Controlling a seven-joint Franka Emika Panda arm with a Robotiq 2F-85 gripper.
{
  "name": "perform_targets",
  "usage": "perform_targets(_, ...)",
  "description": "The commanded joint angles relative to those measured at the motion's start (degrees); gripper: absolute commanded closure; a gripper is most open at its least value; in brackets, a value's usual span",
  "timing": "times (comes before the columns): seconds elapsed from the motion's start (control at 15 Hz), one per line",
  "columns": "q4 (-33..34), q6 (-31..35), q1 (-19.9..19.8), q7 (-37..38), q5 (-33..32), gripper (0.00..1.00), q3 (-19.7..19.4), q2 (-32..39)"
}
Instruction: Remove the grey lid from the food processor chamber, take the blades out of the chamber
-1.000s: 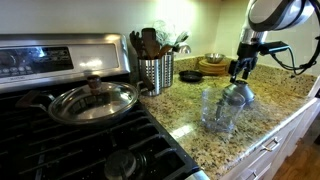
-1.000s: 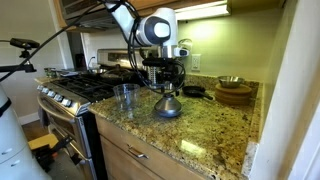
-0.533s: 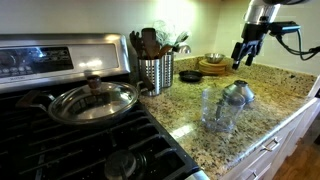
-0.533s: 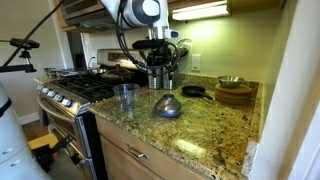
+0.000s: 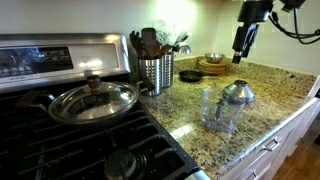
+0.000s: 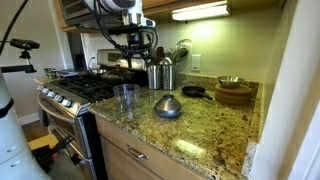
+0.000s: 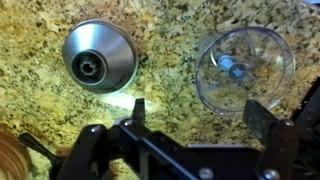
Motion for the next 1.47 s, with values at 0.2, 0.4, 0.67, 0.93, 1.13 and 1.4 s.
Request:
perform_targets(0.2, -3.1, -0.6, 4.7, -2.3, -0.9, 0.09, 3.6, -1.3)
perform_targets(0.4, -4.4, 0.9, 5.9, -2.4, -0.7, 0.16, 4.7, -0.1)
perform_targets(0.67, -6.2, 4.1, 6.4, -2.9, -0.3, 0.06, 5.1, 2.0)
perform_targets(0.93, -7.2, 9.4, 6.4, -3.8, 0.1, 0.20, 5.0, 4.7)
perform_targets(1.13, -7.2, 11.8, 6.3, -4.6, 0.2, 0.28, 5.1, 6.5)
perform_targets(1.4, -7.2, 14.6, 6.0, -5.1, -0.1, 0.30, 5.1, 8.3)
